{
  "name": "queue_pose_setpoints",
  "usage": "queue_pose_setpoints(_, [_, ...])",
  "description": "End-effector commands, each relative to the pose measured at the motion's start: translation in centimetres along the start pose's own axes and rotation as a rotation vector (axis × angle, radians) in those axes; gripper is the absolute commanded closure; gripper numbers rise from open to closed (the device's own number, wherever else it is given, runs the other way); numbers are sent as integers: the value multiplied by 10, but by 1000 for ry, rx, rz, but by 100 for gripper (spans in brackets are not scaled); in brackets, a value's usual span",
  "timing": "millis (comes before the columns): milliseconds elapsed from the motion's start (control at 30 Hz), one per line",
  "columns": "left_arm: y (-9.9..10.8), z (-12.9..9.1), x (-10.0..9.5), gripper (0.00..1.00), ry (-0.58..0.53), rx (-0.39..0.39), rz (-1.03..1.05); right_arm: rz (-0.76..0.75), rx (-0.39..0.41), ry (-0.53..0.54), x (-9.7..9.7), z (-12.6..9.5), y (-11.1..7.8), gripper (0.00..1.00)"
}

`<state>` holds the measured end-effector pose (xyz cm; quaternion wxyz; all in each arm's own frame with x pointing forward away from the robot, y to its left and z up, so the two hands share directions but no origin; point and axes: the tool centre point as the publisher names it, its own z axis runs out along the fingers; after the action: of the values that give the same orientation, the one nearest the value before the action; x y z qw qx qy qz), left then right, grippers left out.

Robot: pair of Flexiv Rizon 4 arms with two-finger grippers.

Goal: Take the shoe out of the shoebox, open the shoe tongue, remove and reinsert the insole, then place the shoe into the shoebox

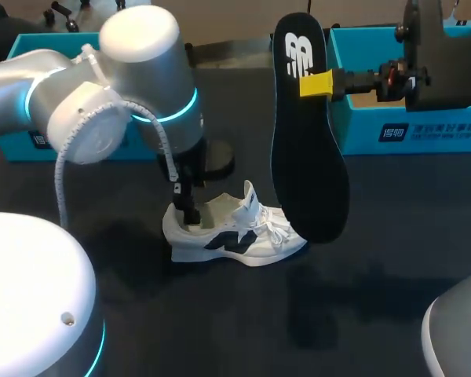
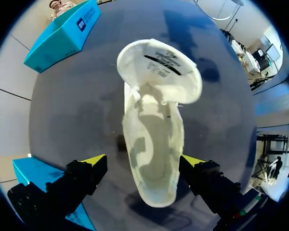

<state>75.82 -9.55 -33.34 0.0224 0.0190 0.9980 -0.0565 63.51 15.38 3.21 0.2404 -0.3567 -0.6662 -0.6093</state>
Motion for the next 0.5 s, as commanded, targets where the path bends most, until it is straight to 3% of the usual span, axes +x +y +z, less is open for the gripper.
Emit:
queue_pose_setpoints(33, [-26,27,-15,0,25,-52,3,3,2,-2,0,3,2,100])
queue_pose_setpoints(233, [-39,48,-24,0,34,-57,38,3,2,-2,0,3,2,100])
queue_pose_setpoints(500, [-41,61,-30,0,27,-34,46,3,2,-2,0,3,2,100])
